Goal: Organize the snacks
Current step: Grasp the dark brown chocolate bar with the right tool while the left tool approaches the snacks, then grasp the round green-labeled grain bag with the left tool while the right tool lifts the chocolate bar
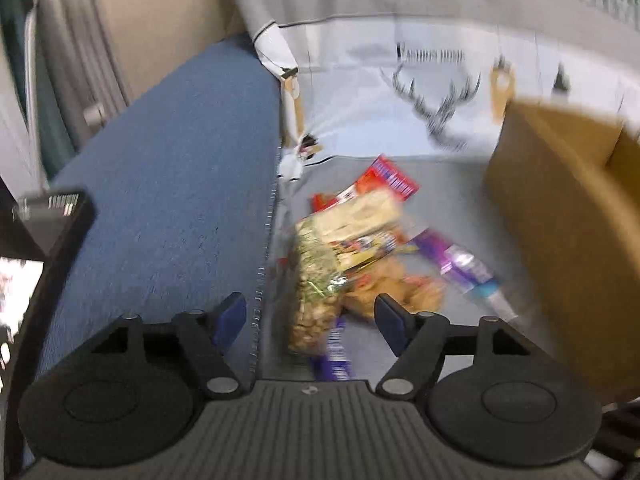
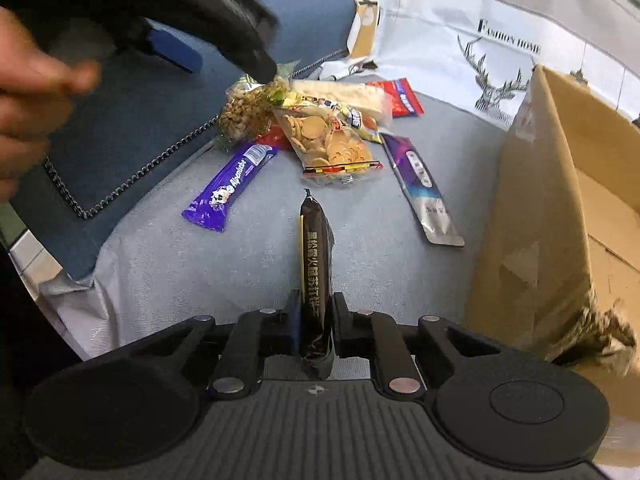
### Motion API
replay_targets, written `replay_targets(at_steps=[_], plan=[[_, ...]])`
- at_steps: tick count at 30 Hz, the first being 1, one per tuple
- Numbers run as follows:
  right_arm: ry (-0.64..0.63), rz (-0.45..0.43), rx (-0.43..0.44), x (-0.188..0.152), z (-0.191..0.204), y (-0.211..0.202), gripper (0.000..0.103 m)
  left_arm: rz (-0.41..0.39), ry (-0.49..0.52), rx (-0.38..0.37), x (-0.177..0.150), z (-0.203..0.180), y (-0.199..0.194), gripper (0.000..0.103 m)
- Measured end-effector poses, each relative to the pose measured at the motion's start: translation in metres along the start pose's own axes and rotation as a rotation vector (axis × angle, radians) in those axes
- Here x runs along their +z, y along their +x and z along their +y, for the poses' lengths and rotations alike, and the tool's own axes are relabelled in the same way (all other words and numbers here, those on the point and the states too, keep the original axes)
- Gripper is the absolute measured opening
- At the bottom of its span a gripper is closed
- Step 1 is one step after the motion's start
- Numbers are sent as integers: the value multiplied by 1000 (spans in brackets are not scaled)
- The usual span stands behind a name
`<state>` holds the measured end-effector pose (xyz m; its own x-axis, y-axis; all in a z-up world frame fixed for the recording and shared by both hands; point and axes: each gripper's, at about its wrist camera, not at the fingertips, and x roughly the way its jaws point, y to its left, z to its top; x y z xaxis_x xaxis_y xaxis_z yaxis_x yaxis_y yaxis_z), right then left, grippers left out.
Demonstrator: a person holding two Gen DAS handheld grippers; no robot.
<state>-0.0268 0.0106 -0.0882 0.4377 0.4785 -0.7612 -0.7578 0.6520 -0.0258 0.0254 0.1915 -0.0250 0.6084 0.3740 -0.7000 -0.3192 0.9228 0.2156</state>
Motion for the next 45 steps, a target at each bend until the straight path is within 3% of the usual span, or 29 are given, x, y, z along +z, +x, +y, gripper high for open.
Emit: replay_targets(at_steps=[4, 6, 9, 10, 11, 12, 13, 16, 19, 21, 22, 23, 25, 26, 28, 30, 33, 35, 40, 45], plan=[[-43, -13, 16, -1, 8, 4, 23, 20, 2, 0, 3, -8, 14, 80], [-56, -4, 33, -3, 10, 9, 30, 30, 53, 52, 2, -14, 19, 79], [-64, 7, 51, -2, 13, 13, 41, 21, 75, 50, 1, -16, 23, 74], [-61, 13, 59, -2, 12, 15, 45, 25, 83, 55, -1, -16, 25, 60], [-58, 19, 66, -2, 13, 17, 49, 38, 88, 66, -1, -16, 28, 36], [-58, 24, 70, -2, 13, 19, 50, 52, 74, 69, -2, -13, 30, 28], [-60, 27, 71, -3, 14, 21, 53, 52, 47, 68, -2, -8, 30, 27], [-66, 27, 69, -4, 16, 23, 57, 4, -33, 35, 0, 7, 17, 26], [-55, 26, 73, -3, 15, 24, 57, -99, -106, -21, 2, 19, -9, 26], [-41, 25, 77, -3, 13, 25, 55, -144, -185, -127, 1, 31, -24, 26], [-36, 22, 79, -3, 12, 25, 48, -145, -242, -209, -1, 38, -28, 26], [-34, 20, 78, -3, 12, 24, 41, -128, -289, -282, -4, 43, -28, 26], [-33, 20, 76, -2, 12, 22, 41, -35, -387, -443, -10, 51, -16, 26], [-34, 21, 75, -3, 12, 22, 41, 19, -414, -484, -12, 51, -9, 26], [-39, 20, 59, -3, 12, 20, 41, 103, -413, -472, -16, 45, 2, 26], [-37, 27, 41, -3, 11, 19, 41, 168, -338, -398, -17, 32, 10, 27], [-23, 43, 28, -4, 7, 16, 41, 142, -250, -288, -14, 21, 5, 39], [-16, 56, 38, -4, 4, 16, 41, 115, -226, -270, -9, 16, 1, 65], [-8, 55, 46, -4, 3, 18, 43, 118, -187, -191, -8, 9, 6, 78], [-1, 55, 50, -3, 1, 20, 44, 145, -111, -169, -11, -6, 11, 90]])
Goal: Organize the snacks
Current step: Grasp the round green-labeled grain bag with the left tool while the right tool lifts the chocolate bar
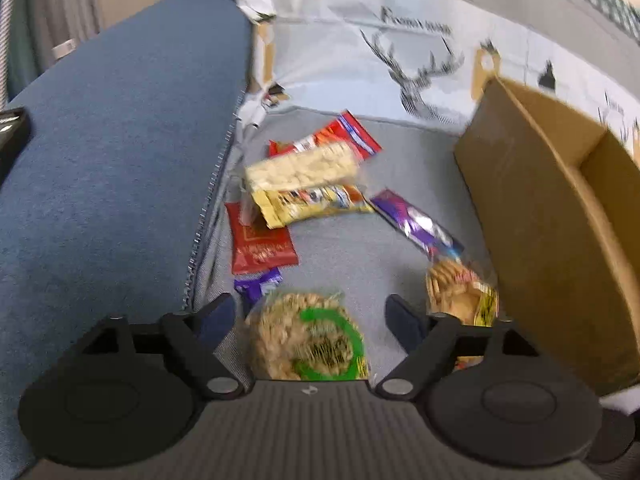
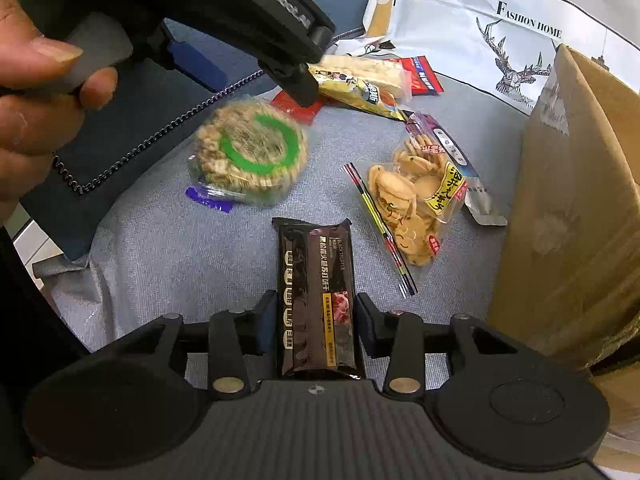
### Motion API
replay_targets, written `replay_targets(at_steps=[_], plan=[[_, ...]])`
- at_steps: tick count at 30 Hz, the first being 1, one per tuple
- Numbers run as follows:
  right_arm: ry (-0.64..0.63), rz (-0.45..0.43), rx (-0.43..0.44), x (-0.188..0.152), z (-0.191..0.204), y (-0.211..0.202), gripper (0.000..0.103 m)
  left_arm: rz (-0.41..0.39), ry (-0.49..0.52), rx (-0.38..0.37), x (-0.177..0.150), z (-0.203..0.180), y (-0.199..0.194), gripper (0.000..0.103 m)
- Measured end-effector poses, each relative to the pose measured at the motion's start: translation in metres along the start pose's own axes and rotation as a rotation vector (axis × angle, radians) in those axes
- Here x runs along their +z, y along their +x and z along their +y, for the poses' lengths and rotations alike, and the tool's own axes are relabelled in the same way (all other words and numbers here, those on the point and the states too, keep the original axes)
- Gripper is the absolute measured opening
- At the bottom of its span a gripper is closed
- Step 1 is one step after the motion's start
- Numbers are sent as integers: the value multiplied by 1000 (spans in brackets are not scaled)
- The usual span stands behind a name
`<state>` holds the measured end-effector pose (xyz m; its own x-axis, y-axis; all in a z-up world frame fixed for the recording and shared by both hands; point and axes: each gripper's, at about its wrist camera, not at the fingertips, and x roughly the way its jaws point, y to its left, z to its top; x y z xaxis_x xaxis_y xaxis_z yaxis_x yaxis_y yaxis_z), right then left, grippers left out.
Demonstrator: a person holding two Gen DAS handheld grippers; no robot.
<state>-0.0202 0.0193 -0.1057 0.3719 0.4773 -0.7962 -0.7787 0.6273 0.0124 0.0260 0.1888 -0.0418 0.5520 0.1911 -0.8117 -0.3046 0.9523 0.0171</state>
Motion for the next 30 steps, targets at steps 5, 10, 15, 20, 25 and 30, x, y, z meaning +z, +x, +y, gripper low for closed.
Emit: replay_targets(at_steps=[5, 10, 15, 20, 25, 30], plan=[[-5, 1, 0, 0, 0, 0, 47, 71, 114, 75, -11, -21, 16, 98], [-5, 0, -2, 0, 2, 0, 49, 91, 135, 72, -14, -27, 27, 98], [-6, -1, -2, 0, 2, 0, 49, 109, 160, 90, -15, -35, 37, 98], [-6, -8, -6, -2, 2, -2, 47, 105, 160, 95, -13, -34, 40, 93], [-11, -22, -15, -3, 3, -2, 41, 97, 152, 93, -13, -32, 37, 83], [-12, -47, -28, -4, 2, -6, 41, 36, 75, 65, -6, -21, 22, 82]])
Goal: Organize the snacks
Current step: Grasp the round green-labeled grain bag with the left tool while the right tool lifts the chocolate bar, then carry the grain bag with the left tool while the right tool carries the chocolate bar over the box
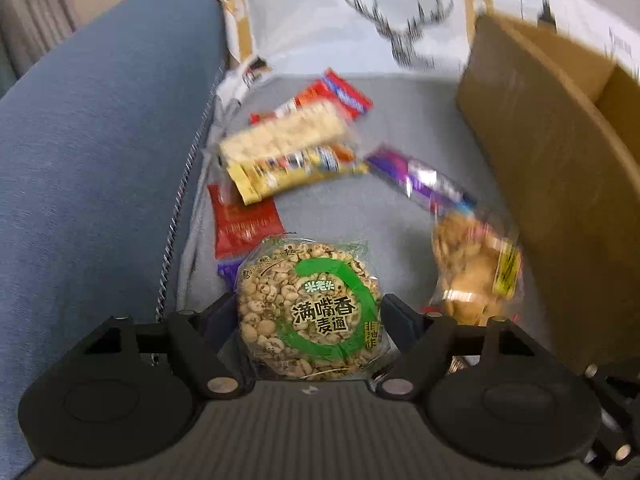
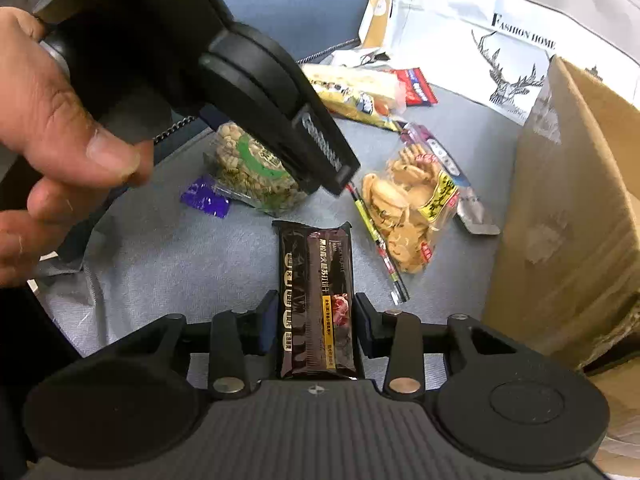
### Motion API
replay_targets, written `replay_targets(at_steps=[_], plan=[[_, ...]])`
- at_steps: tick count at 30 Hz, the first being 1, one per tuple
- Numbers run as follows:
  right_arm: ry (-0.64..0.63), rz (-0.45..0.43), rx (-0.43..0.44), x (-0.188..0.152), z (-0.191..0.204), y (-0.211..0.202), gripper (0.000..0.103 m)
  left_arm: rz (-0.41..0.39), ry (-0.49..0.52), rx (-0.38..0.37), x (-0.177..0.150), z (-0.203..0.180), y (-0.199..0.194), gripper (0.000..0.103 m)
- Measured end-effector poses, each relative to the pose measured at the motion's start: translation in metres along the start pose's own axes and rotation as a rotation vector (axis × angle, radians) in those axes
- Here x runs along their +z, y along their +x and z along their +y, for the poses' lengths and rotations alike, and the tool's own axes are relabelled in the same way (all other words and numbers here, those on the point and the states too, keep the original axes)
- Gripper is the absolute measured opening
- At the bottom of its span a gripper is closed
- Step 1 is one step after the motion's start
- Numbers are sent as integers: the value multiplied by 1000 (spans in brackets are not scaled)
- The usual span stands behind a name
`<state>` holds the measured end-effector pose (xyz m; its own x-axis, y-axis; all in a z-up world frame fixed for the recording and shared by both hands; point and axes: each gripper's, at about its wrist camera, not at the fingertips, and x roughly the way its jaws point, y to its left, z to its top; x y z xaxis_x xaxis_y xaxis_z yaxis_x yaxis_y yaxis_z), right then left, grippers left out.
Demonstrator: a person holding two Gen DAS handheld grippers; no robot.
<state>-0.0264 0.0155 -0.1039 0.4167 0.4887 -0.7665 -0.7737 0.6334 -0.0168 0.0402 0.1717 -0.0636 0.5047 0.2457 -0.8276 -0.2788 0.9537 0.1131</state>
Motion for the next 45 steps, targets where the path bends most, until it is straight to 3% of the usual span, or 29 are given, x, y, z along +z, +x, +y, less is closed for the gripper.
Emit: replay_targets(at_steps=[8, 18, 22, 28, 31, 36, 45], plan=[[25, -122, -7, 8, 0, -26, 41, -152, -145, -61, 10, 23, -36, 82], [54, -267, -25, 28, -10, -78, 41, -368, -235, -179, 17, 32, -80, 82], [117, -255, 9, 40, -39, -96, 41, -386, -228, -230, 21, 25, -86, 82], [170, -344, -67, 58, -93, -134, 41, -401, -188, -250, 26, 5, -89, 82], [229, -398, -140, 46, -122, -141, 41, -399, -166, -262, 27, -8, -87, 82], [349, -381, -209, 25, -160, -140, 41, -420, -139, -306, 31, -38, -88, 82], [331, -379, -301, 0, -178, -147, 41, -491, -124, -431, 40, -96, -97, 82]])
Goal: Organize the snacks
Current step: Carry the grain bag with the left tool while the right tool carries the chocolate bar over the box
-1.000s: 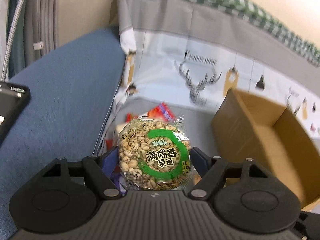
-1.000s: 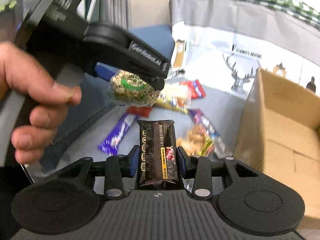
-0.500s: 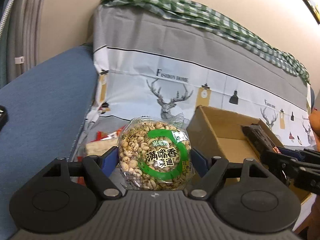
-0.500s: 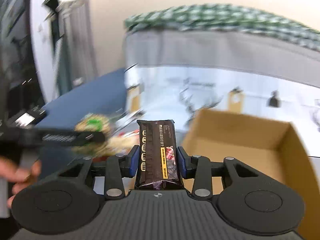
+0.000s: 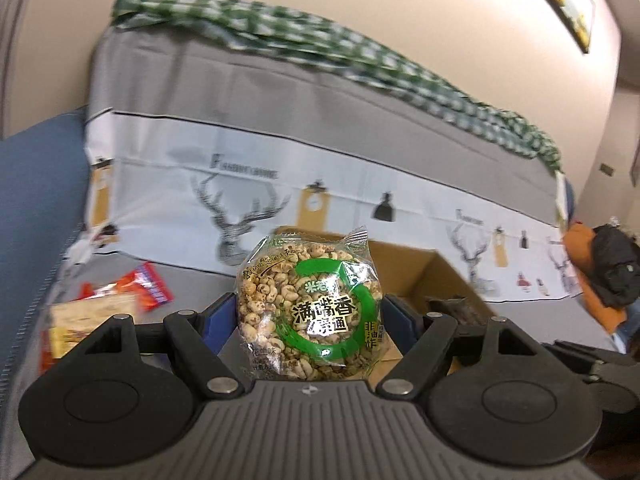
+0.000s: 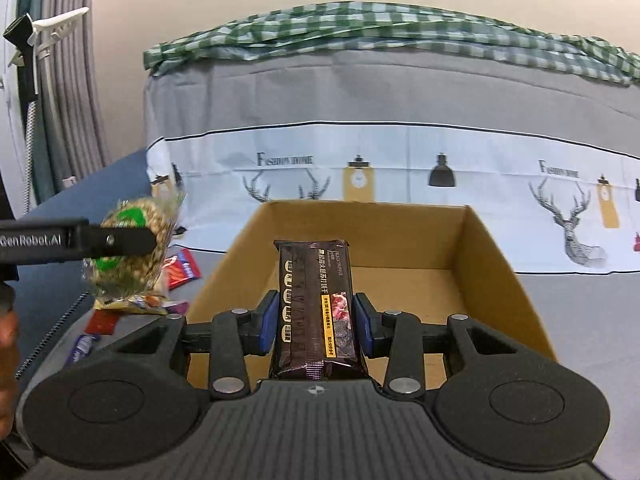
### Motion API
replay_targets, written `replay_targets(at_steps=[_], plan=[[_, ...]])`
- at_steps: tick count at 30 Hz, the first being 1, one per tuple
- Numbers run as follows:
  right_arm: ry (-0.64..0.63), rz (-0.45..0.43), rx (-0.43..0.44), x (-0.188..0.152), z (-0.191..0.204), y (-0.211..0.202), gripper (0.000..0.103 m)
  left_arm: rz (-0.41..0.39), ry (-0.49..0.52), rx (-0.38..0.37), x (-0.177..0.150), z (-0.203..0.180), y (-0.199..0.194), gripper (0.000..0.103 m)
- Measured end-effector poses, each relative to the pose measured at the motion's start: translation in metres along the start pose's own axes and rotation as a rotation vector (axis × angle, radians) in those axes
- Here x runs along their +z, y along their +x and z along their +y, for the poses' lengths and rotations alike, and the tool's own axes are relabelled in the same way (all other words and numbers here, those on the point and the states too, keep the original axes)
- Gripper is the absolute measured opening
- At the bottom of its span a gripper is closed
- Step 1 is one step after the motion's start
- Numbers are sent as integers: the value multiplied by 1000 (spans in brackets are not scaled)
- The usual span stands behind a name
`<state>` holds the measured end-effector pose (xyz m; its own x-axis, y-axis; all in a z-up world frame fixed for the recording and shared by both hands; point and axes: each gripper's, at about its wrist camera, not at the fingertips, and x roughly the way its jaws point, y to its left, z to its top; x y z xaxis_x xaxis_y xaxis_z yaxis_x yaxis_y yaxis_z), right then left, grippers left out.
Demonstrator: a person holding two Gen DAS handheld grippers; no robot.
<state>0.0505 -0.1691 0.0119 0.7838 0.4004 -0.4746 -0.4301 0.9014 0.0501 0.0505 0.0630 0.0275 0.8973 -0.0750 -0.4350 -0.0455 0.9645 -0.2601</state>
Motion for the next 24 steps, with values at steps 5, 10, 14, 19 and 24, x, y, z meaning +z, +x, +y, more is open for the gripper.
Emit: replay_targets(at_steps=[5, 10, 14, 19, 24], plan=[[18, -4, -45, -4, -19, -3, 41, -8, 43, -63, -6, -29, 9, 82], [42, -11, -79, -6, -34, -5, 41, -10, 82, -102, -14, -46, 12, 82], [69, -15, -93, -6, -42, -5, 41, -5, 101, -114, -18, -54, 14, 82], [67, -22, -101, -5, -39, -3, 41, 4, 101, -125, -20, -57, 16, 82], [61, -18, -100, -6, -37, 0, 41, 9, 103, -135, -22, -61, 17, 82]])
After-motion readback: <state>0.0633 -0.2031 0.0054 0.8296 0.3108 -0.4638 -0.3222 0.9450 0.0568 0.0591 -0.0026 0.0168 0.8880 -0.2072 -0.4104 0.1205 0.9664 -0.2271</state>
